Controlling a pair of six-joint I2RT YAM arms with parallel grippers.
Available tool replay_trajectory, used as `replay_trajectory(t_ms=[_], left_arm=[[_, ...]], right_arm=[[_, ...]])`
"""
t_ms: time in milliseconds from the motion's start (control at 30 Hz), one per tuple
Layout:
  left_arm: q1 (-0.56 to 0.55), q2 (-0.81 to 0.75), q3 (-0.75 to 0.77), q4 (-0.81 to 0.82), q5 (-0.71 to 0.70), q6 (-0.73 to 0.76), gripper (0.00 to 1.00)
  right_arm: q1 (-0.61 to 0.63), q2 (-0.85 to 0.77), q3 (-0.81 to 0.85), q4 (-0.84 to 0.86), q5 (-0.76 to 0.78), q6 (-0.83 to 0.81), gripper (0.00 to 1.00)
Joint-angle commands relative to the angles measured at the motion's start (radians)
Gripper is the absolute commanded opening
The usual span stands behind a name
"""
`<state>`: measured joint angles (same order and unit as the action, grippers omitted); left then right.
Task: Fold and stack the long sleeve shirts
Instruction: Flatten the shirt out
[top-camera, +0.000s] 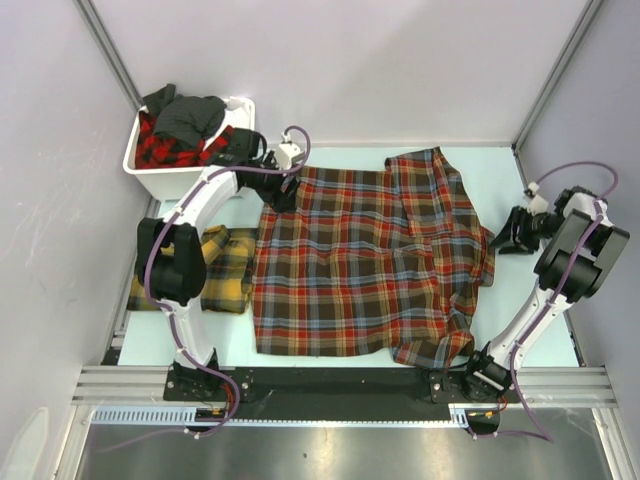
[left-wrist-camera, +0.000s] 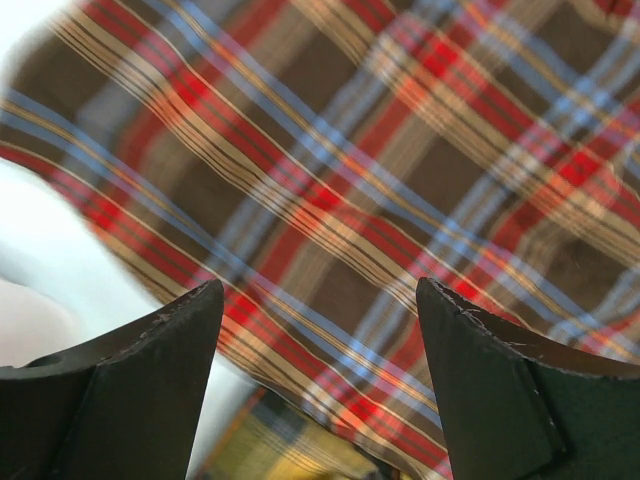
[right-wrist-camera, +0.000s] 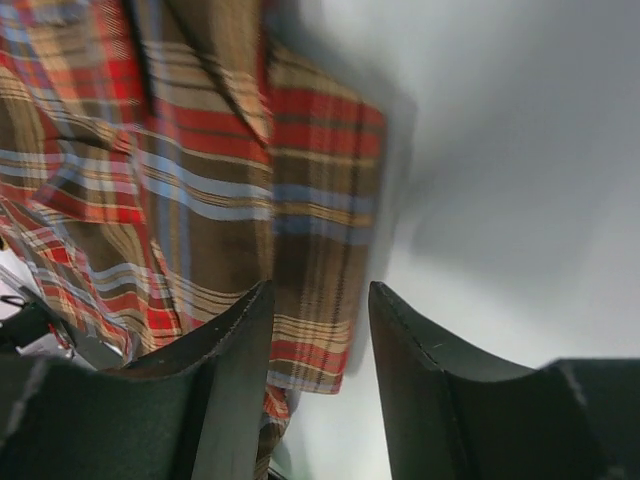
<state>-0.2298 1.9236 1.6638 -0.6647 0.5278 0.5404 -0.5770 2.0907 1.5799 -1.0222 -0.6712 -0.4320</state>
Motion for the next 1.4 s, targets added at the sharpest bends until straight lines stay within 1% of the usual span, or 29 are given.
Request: replay_trajectory(t_ms=[0, 67, 167, 200, 267, 300, 333, 367, 400, 433, 533, 567, 700, 733, 767, 833, 867, 967, 1000, 1067, 1100, 1133, 1167, 1200, 1233, 1267, 1300, 1333, 1367], left_arm=[[0.0, -0.052, -0.029, -0.024, 0.034, 0.0, 0.84], [0.0, -0.049, -0.041, -0.033, 0.018, 0.01, 0.84], [0.003, -0.046, -0.061, -0.039, 0.002, 0.016, 0.84], [0.007, -0.044, -0.065, -0.039, -0.009, 0.018, 0.84], [0.012, -0.043, -0.072, -0.045, -0.011, 0.018, 0.83], [0.015, -0.043, -0.073, -0.044, -0.014, 0.018, 0.83], [0.017, -0.043, -0.075, -0.044, -0.014, 0.02, 0.83], [0.018, -0.043, -0.076, -0.044, -0.014, 0.017, 0.83], [0.023, -0.041, -0.076, -0.044, -0.017, 0.015, 0.83], [0.024, -0.04, -0.078, -0.042, -0.02, 0.01, 0.83], [0.023, -0.051, -0.105, -0.038, -0.009, 0.004, 0.81], [0.023, -0.054, -0.119, -0.023, -0.009, 0.0, 0.81], [0.023, -0.054, -0.162, -0.006, -0.008, -0.003, 0.8], [0.023, -0.054, -0.171, -0.001, -0.012, -0.002, 0.8], [0.023, -0.055, -0.174, 0.0, -0.014, -0.002, 0.8], [0.023, -0.052, -0.167, 0.01, -0.014, -0.014, 0.8], [0.023, -0.046, -0.159, 0.014, -0.009, -0.014, 0.81], [0.026, 0.001, -0.081, 0.025, -0.014, -0.022, 0.81], [0.026, 0.018, -0.023, 0.031, -0.015, -0.023, 0.81], [0.026, 0.093, 0.048, 0.042, -0.026, -0.02, 0.82], [0.026, 0.13, 0.13, 0.046, -0.035, -0.019, 0.82], [0.026, 0.161, 0.177, 0.051, -0.048, -0.019, 0.82], [0.026, 0.194, 0.223, 0.051, -0.058, -0.014, 0.83], [0.026, 0.272, 0.323, 0.053, -0.086, 0.001, 0.84], [0.026, 0.308, 0.376, 0.053, -0.097, 0.012, 0.84], [0.026, 0.352, 0.426, 0.054, -0.107, 0.023, 0.84], [0.026, 0.421, 0.526, 0.056, -0.133, 0.038, 0.85], [0.024, 0.46, 0.572, 0.071, -0.146, 0.043, 0.85], [0.026, 0.488, 0.612, 0.082, -0.159, 0.049, 0.86]], right_arm=[[-0.03, -0.008, -0.064, 0.079, -0.022, -0.007, 0.49], [-0.03, 0.0, -0.107, 0.105, -0.044, -0.01, 0.49], [-0.03, 0.02, -0.129, 0.113, -0.122, 0.001, 0.49], [-0.029, 0.025, -0.129, 0.106, -0.161, 0.001, 0.49], [-0.027, 0.026, -0.133, 0.096, -0.188, -0.007, 0.45], [-0.029, 0.029, -0.13, 0.088, -0.191, -0.013, 0.31], [-0.032, 0.029, -0.126, 0.064, -0.191, -0.02, 0.2], [-0.037, 0.029, -0.104, 0.045, -0.183, -0.034, 0.05], [-0.043, 0.025, -0.092, 0.025, -0.173, -0.04, 0.0], [-0.062, 0.019, -0.078, -0.002, -0.157, -0.043, 0.0], [-0.086, -0.041, -0.014, 0.01, -0.044, -0.033, 0.0], [-0.081, -0.066, 0.0, 0.022, 0.017, -0.03, 0.0], [-0.018, -0.07, 0.032, 0.068, 0.16, -0.004, 0.0], [0.008, -0.07, 0.032, 0.068, 0.183, -0.007, 0.09], [0.015, -0.069, 0.037, 0.06, 0.224, -0.013, 0.29], [0.022, -0.078, 0.061, 0.034, 0.248, -0.031, 0.49], [0.025, -0.086, 0.075, 0.028, 0.271, -0.034, 0.56], [0.045, -0.116, 0.162, 0.017, 0.253, -0.037, 0.59], [0.055, -0.124, 0.192, 0.019, 0.237, -0.037, 0.59], [0.103, -0.123, 0.261, 0.025, 0.153, 0.001, 0.59], [0.124, -0.115, 0.284, 0.042, 0.122, 0.021, 0.59], [0.146, -0.095, 0.317, 0.053, 0.067, 0.045, 0.59], [0.167, -0.081, 0.331, 0.069, 0.052, 0.089, 0.59], [0.216, -0.064, 0.344, 0.104, 0.036, 0.11, 0.59], [0.238, -0.023, 0.354, 0.126, 0.019, 0.125, 0.58], [0.262, 0.0, 0.373, 0.149, 0.021, 0.16, 0.57], [0.297, 0.018, 0.387, 0.187, 0.019, 0.171, 0.57], [0.314, 0.075, 0.408, 0.194, 0.019, 0.177, 0.56], [0.328, 0.097, 0.451, 0.2, 0.016, 0.183, 0.56]])
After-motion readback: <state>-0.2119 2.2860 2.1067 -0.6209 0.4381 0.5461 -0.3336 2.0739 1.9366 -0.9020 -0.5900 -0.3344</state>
